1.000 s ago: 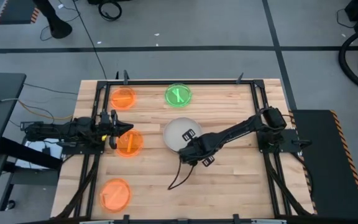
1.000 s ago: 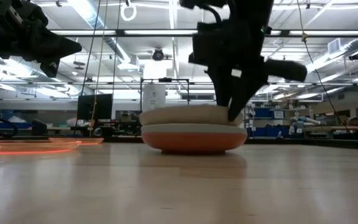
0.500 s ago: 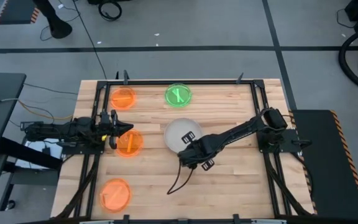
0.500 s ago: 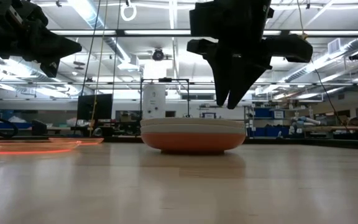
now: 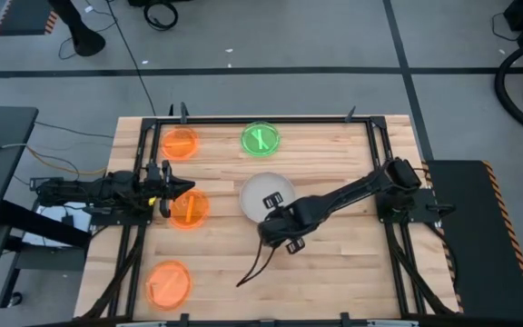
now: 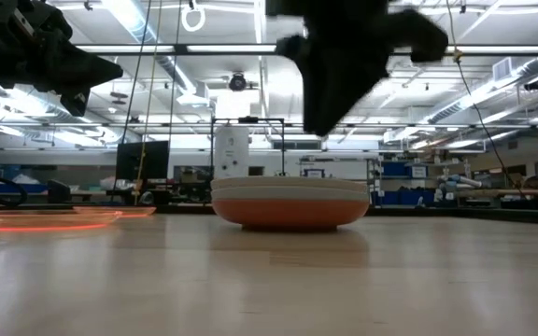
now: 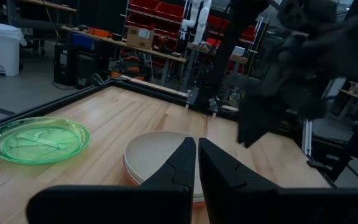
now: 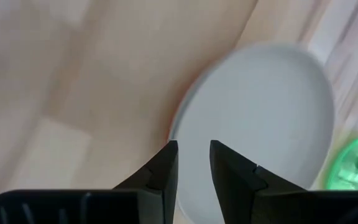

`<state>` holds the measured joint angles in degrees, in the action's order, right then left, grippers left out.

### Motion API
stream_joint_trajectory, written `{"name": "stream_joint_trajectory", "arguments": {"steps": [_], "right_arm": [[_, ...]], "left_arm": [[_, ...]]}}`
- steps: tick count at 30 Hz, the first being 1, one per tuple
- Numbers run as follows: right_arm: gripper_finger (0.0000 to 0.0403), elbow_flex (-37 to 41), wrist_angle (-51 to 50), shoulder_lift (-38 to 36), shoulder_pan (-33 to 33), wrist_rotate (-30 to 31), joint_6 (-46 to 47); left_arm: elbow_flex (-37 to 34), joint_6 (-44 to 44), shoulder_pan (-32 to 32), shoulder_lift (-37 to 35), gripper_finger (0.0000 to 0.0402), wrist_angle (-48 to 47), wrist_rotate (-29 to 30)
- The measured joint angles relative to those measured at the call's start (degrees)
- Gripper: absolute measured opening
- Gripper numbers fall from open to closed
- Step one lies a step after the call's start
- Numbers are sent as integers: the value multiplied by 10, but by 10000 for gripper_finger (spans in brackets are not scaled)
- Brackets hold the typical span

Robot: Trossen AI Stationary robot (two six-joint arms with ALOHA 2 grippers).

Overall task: Stack plastic plates
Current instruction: Stack the middle orange plate on top of the top orange plate

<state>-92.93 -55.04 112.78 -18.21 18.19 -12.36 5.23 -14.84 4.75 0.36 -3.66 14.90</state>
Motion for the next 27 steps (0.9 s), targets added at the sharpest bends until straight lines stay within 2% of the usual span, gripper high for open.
{"name": "stream_joint_trajectory", "arguments": {"steps": [8, 14, 19, 24, 27], "right_arm": [[103, -46, 96, 0, -16, -3, 163], [103, -46, 145, 0, -16, -12, 175], [102, -46, 131, -3, -18, -16, 160], [102, -46, 73, -13, -38, -16, 228], [102, -46, 20, -16, -55, -13, 267]], "left_arm": [[0, 0, 0, 0, 27, 0, 0], [0, 0, 0, 0, 27, 0, 0], [0, -8, 0, 0, 27, 1, 0], [0, -46, -1, 0, 27, 78, -4], [0, -57, 15, 17, 25, 133, -63]]}}
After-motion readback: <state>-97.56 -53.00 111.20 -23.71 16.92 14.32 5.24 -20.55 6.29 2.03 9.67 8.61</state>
